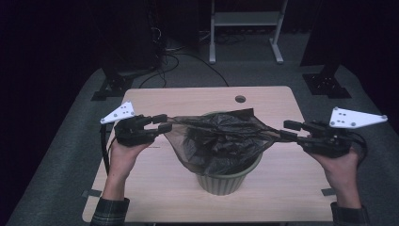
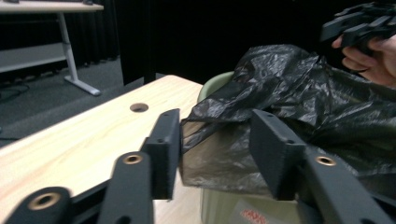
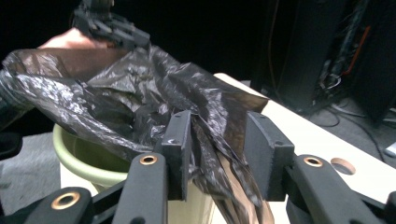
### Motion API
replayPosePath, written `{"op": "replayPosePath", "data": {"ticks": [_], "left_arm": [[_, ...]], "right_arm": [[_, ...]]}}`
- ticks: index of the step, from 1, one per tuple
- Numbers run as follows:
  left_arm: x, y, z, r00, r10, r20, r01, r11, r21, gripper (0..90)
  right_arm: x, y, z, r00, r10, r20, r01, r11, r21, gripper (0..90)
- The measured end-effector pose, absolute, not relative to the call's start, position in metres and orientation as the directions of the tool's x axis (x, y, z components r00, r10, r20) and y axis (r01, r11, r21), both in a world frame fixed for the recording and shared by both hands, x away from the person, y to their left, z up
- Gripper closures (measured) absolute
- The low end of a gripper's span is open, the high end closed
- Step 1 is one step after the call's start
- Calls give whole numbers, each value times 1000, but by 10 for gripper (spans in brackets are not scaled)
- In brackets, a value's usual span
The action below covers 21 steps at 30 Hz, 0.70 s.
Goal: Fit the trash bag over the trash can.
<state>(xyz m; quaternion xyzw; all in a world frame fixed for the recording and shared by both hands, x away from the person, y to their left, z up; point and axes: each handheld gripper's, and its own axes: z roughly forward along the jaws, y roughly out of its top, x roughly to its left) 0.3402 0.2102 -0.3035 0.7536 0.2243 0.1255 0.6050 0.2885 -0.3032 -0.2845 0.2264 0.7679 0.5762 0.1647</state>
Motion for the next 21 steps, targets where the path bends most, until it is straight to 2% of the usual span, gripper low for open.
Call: {"op": "replayPosePath", "data": {"ticks": [4,6,7,8,11,21], "left_arm": [[335,207,-289,867,498,-34,139,-175,975,437],[334,206,-283,867,498,-19,122,-175,977,414],[333,205,-279,867,498,-12,112,-173,979,403],[333,205,-277,868,496,-8,107,-172,979,395],[336,199,-271,876,482,3,93,-176,980,382],[359,155,-270,927,373,37,52,-226,973,371]], "right_arm": [[303,-291,-291,-842,540,9,184,271,945,583],[313,-285,-296,-841,541,16,200,284,938,618],[315,-283,-297,-841,541,20,207,288,935,678],[319,-280,-299,-849,528,25,214,299,930,776],[327,-274,-301,-861,507,32,209,296,932,890],[354,-253,-290,-889,451,79,205,238,949,899]]}}
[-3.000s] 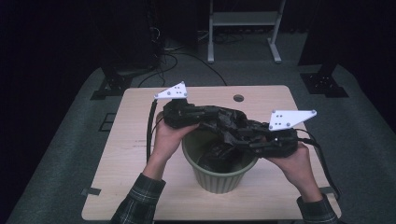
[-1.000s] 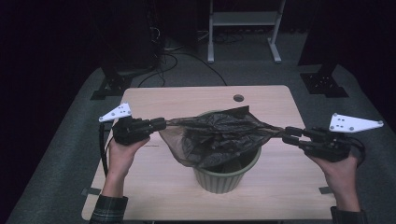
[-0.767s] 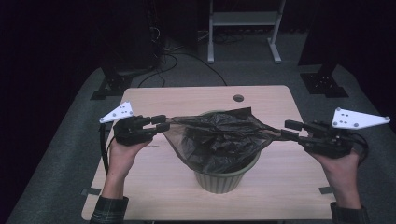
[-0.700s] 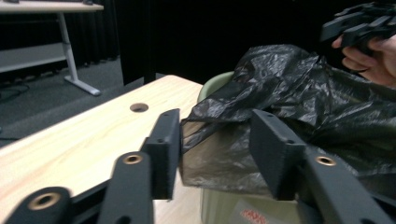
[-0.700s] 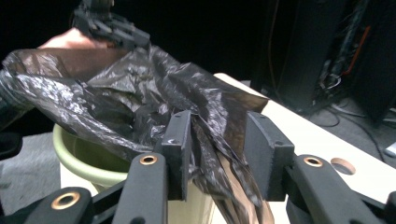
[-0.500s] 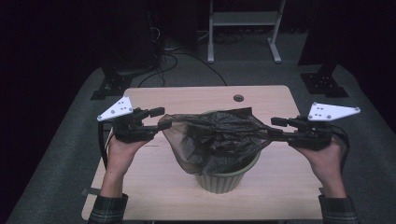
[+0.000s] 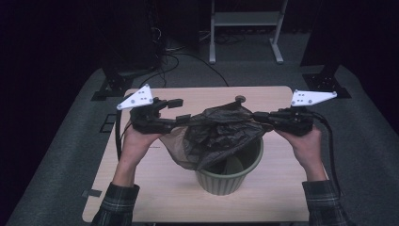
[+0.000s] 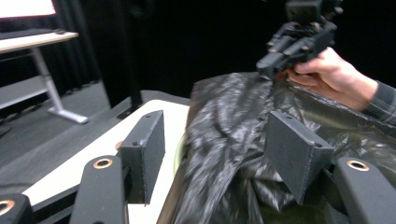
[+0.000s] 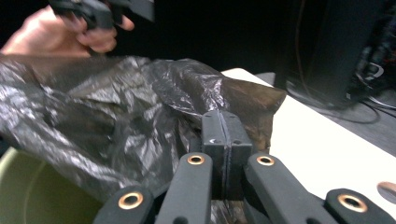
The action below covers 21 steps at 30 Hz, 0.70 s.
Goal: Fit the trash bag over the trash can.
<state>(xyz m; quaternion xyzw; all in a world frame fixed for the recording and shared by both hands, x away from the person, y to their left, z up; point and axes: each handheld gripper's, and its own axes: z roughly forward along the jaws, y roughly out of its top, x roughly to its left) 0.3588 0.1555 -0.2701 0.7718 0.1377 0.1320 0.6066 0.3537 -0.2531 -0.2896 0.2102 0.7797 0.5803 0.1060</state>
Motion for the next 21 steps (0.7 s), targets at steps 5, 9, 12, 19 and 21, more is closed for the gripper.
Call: {"op": "replayPosePath", "data": {"ticks": [5,9,12,19,21], "left_arm": [[371,132,-276,945,321,59,37,-284,958,376],[377,122,-285,941,330,74,47,-344,938,588],[386,121,-290,931,361,56,88,-368,925,826],[393,127,-295,913,409,-7,153,-327,932,896],[392,132,-295,904,428,-14,165,-319,933,896]], "right_arm": [[363,-241,-284,-896,436,80,203,243,949,899],[365,-240,-284,-897,436,79,202,242,949,899],[365,-241,-284,-888,455,67,197,243,950,871],[371,-251,-292,-813,580,39,231,262,937,540],[371,-256,-296,-795,605,51,257,260,931,517]]}}
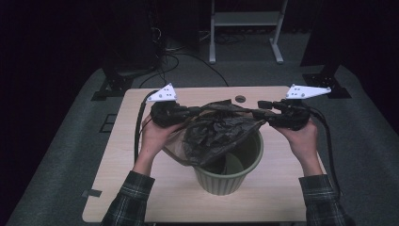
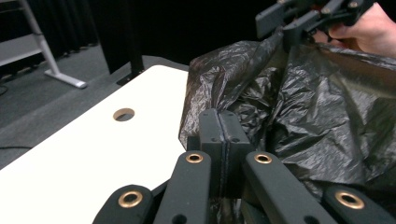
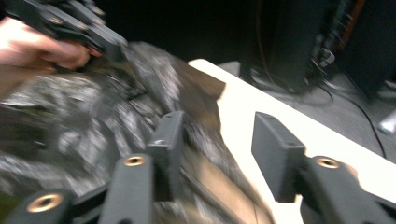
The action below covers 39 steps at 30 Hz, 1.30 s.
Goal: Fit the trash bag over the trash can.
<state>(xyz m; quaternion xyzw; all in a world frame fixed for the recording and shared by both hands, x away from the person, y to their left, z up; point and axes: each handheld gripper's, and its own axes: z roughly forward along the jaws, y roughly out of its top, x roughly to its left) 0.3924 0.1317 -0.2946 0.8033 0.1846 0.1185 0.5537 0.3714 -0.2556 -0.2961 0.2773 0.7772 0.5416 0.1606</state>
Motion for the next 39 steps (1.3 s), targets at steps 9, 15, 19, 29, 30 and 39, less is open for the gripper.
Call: {"op": "replayPosePath", "data": {"ticks": [9,15,19,29,30,39], "left_arm": [[393,135,-295,891,453,-31,188,-307,933,896],[395,127,-295,887,460,-40,202,-309,929,896],[397,124,-295,884,464,-51,213,-304,928,896],[403,110,-297,877,476,-66,245,-324,914,896],[403,108,-297,880,471,-64,241,-326,914,896],[400,103,-291,889,452,-69,227,-307,924,896]], "right_arm": [[339,-260,-285,-814,581,24,176,206,963,505],[324,-247,-267,-857,515,1,121,199,972,504],[317,-236,-260,-864,503,-31,87,211,974,505],[314,-211,-256,-882,467,-60,61,240,969,507],[315,-207,-257,-888,455,-61,65,255,965,506],[338,-184,-285,-884,464,-51,172,426,888,478]]}}
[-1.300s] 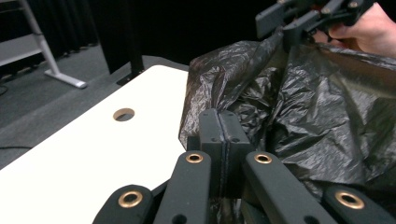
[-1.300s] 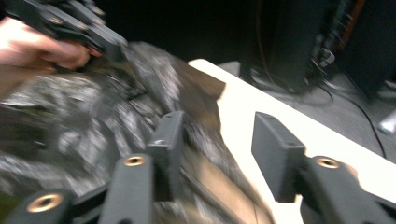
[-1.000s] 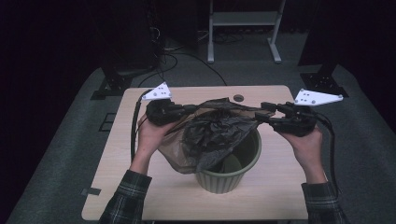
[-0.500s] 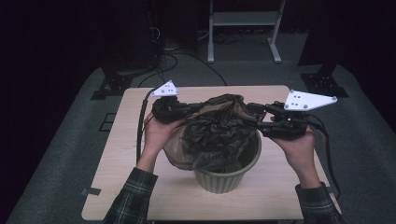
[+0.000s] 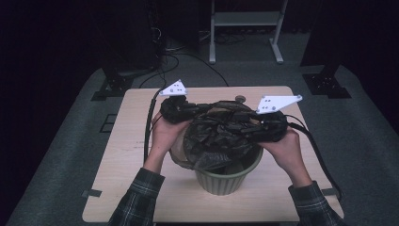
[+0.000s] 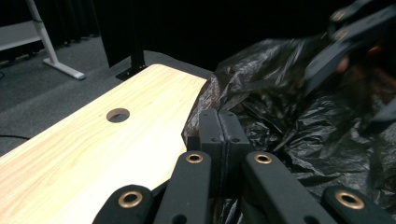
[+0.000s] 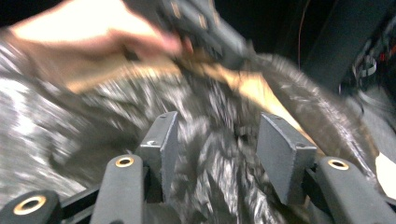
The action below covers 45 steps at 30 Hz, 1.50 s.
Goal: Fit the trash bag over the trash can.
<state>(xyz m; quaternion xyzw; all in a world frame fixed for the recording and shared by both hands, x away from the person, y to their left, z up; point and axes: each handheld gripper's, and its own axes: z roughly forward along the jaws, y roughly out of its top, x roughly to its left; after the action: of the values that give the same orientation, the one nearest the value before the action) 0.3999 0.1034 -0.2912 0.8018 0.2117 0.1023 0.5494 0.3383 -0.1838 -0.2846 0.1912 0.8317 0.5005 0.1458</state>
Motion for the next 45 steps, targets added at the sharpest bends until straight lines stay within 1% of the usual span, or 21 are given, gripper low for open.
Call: {"op": "replayPosePath", "data": {"ticks": [2,4,5,7,8,9,10,15,20,27,29,31,32,33,34,35,36,38,39,45], "left_arm": [[400,105,-291,890,451,-69,227,-305,925,896],[400,106,-291,890,450,-71,226,-301,926,896],[400,106,-291,890,450,-71,226,-301,927,896],[400,107,-291,888,453,-72,229,-301,926,896],[400,108,-292,887,456,-70,229,-303,925,896],[400,108,-292,886,459,-68,228,-305,925,896],[400,110,-292,883,464,-67,232,-308,923,896],[402,126,-298,864,498,-81,259,-300,918,896],[403,145,-304,840,534,-98,290,-288,913,896],[402,169,-315,813,569,-124,325,-265,908,897],[402,176,-318,802,581,-138,340,-255,905,897],[401,180,-322,806,570,-160,347,-237,907,897],[400,180,-323,802,578,-149,343,-242,908,896],[399,180,-323,800,584,-138,339,-249,907,896],[399,179,-324,810,569,-144,330,-240,913,896],[398,179,-324,815,561,-144,326,-238,915,895],[397,179,-323,818,559,-138,320,-243,916,895],[396,178,-322,823,552,-131,312,-247,917,895],[396,177,-322,824,551,-129,309,-247,919,895],[395,177,-320,838,534,-116,281,-239,930,889]], "right_arm": [[343,-182,-290,-880,472,-52,193,455,869,513],[345,-180,-293,-878,475,-61,201,481,853,580],[345,-179,-294,-878,475,-68,202,494,845,667],[346,-178,-296,-882,465,-74,199,511,836,773],[346,-178,-296,-884,461,-77,197,517,833,851],[345,-179,-296,-891,447,-74,192,521,832,892],[345,-179,-296,-893,444,-73,192,522,831,896],[337,-196,-295,-907,419,-48,174,475,862,897],[328,-227,-297,-918,397,-16,168,425,889,898],[321,-258,-306,-911,413,-1,195,431,881,898],[320,-264,-308,-915,404,14,199,421,885,899],[318,-270,-310,-913,407,19,202,411,889,898],[318,-272,-310,-912,409,21,204,407,890,885],[318,-273,-310,-911,411,23,201,397,896,798],[317,-274,-308,-907,421,22,198,378,904,725],[318,-275,-306,-905,424,29,193,349,917,661],[318,-276,-303,-901,433,33,191,326,926,624],[320,-277,-298,-892,450,33,186,300,936,621],[322,-276,-294,-881,473,25,182,291,939,589],[348,-266,-292,-856,514,51,218,271,938,579]]}}
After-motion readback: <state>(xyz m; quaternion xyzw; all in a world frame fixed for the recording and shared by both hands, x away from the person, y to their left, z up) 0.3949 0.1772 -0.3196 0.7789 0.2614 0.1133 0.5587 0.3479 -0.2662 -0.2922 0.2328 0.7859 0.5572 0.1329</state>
